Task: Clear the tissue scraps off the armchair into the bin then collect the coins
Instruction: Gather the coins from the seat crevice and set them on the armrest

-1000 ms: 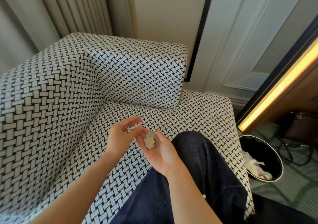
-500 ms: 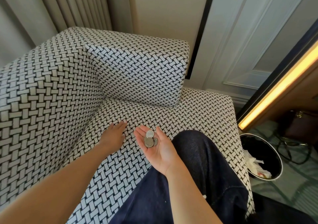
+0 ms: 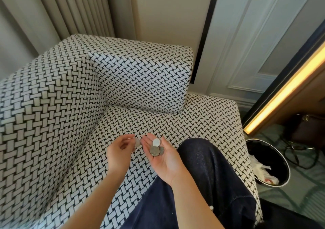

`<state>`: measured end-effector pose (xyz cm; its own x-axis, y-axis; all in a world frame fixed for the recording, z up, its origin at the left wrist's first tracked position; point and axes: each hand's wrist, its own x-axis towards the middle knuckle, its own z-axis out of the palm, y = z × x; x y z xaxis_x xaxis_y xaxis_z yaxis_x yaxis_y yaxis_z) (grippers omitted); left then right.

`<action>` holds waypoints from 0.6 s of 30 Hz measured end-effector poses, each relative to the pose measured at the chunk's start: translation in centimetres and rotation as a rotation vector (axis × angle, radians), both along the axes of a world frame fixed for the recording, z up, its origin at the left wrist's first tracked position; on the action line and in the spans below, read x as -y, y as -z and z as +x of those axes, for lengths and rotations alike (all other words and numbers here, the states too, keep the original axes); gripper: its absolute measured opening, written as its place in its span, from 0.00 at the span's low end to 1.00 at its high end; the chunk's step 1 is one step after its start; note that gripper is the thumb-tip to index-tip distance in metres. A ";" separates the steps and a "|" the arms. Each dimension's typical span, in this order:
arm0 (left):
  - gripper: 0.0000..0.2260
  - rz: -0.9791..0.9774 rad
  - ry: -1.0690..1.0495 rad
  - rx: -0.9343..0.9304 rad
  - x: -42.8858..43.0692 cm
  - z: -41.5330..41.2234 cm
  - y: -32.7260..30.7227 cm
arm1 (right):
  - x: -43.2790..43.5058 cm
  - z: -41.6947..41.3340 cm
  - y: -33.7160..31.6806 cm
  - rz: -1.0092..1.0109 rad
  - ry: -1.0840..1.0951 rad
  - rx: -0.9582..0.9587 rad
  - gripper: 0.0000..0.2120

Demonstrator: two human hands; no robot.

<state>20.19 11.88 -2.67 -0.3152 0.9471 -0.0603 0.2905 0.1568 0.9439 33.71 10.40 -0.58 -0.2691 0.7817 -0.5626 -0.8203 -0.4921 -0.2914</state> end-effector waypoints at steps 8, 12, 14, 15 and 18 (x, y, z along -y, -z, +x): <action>0.07 0.180 0.250 -0.114 0.6 2.0 -6.4 | 0.3 0.2 -2.2 -0.090 0.097 -0.036 0.17; 0.05 0.209 0.519 -0.239 0.1 3.1 -7.0 | 0.7 0.6 -3.7 -0.095 0.159 -0.030 0.16; 0.07 0.289 0.636 -0.293 -0.6 3.4 -7.2 | 0.5 1.2 -4.4 -0.099 0.215 -0.059 0.17; 0.07 0.323 0.674 -0.295 -1.0 3.6 -7.5 | 0.3 1.6 -4.8 -0.101 0.249 -0.072 0.17; 0.09 0.366 0.732 -0.252 -3.1 3.7 -9.4 | -0.4 3.5 -6.7 -0.077 0.363 -0.134 0.18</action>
